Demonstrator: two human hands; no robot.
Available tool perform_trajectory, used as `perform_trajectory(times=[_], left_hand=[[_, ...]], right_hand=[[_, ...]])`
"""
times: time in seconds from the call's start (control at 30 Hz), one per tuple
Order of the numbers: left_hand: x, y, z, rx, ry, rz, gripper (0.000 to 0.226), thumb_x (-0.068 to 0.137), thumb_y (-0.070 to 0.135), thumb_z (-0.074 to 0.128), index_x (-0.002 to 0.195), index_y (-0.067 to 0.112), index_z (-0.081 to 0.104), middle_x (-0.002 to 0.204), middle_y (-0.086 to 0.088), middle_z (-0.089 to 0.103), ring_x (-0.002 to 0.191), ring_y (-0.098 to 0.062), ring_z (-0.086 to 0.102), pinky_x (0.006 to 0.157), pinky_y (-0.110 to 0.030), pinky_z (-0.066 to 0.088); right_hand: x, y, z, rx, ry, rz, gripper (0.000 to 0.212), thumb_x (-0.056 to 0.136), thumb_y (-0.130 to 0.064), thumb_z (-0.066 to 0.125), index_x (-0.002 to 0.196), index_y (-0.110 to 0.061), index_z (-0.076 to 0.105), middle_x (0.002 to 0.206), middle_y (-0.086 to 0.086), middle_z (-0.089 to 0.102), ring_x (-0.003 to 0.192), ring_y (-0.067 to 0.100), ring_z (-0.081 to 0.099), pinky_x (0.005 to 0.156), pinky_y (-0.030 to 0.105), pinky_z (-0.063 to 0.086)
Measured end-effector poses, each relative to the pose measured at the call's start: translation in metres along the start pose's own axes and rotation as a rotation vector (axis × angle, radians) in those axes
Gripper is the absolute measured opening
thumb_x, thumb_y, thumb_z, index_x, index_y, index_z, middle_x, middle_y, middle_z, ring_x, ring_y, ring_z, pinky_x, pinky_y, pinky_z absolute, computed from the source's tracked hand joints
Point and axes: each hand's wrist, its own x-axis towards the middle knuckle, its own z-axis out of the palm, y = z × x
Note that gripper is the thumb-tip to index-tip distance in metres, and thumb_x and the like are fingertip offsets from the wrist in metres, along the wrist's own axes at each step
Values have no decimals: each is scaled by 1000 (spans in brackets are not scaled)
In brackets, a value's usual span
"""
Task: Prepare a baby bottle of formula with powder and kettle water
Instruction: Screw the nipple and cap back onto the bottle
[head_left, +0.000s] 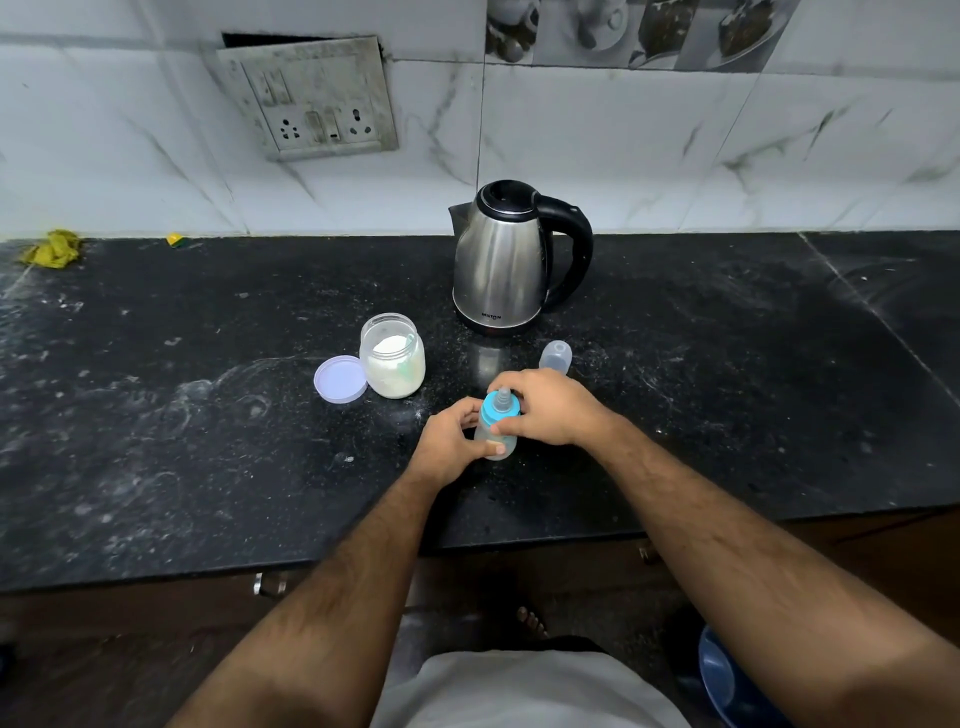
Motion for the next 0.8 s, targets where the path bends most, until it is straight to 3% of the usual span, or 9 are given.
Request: perform_trajectory(times=[0.23,0.37,0.5,0.6,0.8], left_hand=[[-3,-1,1,42,3,34,51,66,7,86,106,30,65,98,15,72,94,8,63,90,-17,45],[-1,-1,-3,13,-33,26,53,64,9,88,106,31,65,106,6,74,104,-10,67,98,-29,50],[0,0,-3,19,-32,29,54,63,9,88,103,36,64,110,6,73,109,-10,66,103,-33,48],[-1,0,-2,16,-21,29,54,64,9,88,104,37,64,109,8,73,108,-8,66,101,-31,49],[-8,0,2,47,16,40,50,70,14,86,113,28,65,105,12,73,101,2,65,91,-16,47]], right_hand=[[-10,-11,32,-227,271,104,49,86,-59,58,112,-17,56,102,1,68,93,23,65,73,36,45],[-3,-4,18,-130,121,82,51,79,-61,66,109,-21,56,100,-3,67,93,18,63,69,34,44],[2,4,-4,-34,-76,-33,54,77,-45,75,126,-32,57,113,-12,63,97,5,55,80,34,50],[1,5,-1,-7,-35,-51,36,77,-41,74,111,-31,63,102,-11,64,95,10,59,79,36,52],[-10,-1,22,-56,165,20,39,83,-49,66,115,-29,59,111,-8,66,101,17,62,79,34,46]])
